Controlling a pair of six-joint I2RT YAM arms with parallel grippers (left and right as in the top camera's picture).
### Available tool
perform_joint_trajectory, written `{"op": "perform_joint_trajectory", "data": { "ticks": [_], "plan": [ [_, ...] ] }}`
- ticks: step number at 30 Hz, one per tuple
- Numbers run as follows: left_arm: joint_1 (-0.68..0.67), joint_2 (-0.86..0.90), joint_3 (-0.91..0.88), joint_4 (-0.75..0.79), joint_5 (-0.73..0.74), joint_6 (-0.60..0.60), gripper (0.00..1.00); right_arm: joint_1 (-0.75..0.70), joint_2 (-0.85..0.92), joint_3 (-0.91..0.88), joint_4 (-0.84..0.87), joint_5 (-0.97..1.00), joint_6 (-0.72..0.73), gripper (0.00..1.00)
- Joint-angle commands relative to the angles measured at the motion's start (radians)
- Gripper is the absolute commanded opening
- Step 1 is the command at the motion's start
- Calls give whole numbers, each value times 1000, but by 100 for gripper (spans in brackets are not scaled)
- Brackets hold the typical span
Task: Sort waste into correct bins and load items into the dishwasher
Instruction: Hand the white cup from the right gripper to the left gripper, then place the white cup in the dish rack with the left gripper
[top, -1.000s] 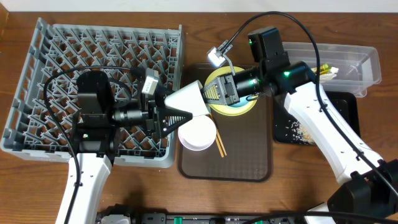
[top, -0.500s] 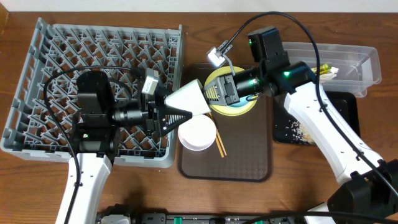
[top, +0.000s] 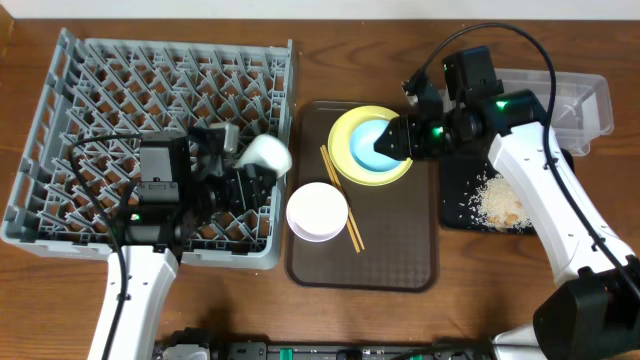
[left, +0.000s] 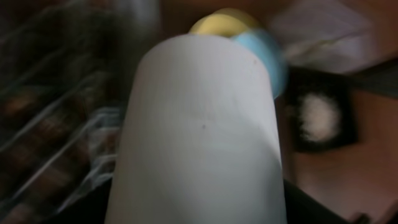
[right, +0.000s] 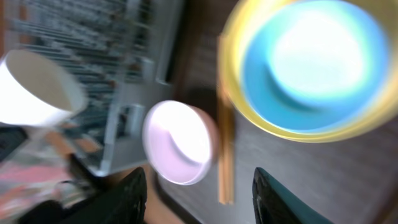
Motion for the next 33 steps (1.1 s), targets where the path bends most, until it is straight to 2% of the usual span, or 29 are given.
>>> {"op": "perform_joint_trajectory", "data": {
  "ticks": [1, 3, 8, 20, 22, 25, 26, 27, 29, 30, 31, 33],
  "plan": [
    [5, -23, 145, -158, -355, 13, 59, -6, -60, 3, -31, 207, -53, 52],
    [5, -23, 222, -291, -447, 12, 59, -14, -93, 3, -57, 277, -53, 52],
    [5, 8, 240, -401, -528, 11, 59, -24, -108, 3, -79, 282, -64, 52],
    [4, 309, 240, -433, -508, 11, 60, -24, -108, 3, -93, 282, -67, 51],
    [4, 340, 240, -428, -508, 11, 68, -24, -108, 3, -93, 282, -67, 51],
    [4, 379, 240, -425, -508, 11, 95, -24, -108, 3, -95, 282, -67, 51],
    [4, 382, 240, -420, -508, 12, 97, -24, -108, 3, -98, 282, -67, 53],
    [4, 381, 242, -414, -508, 12, 97, -24, -108, 3, -98, 282, -67, 57],
    [4, 372, 278, -416, -507, 12, 97, -24, -108, 3, -98, 282, -67, 74],
    [1, 365, 293, -419, -506, 11, 98, -24, -108, 3, -98, 282, -67, 77],
    [-4, 353, 314, -422, -491, 12, 97, -25, -108, 3, -98, 282, -68, 98],
    [-23, 322, 346, -414, -442, 12, 98, -25, -108, 3, -98, 282, -76, 99]
  ]
}}
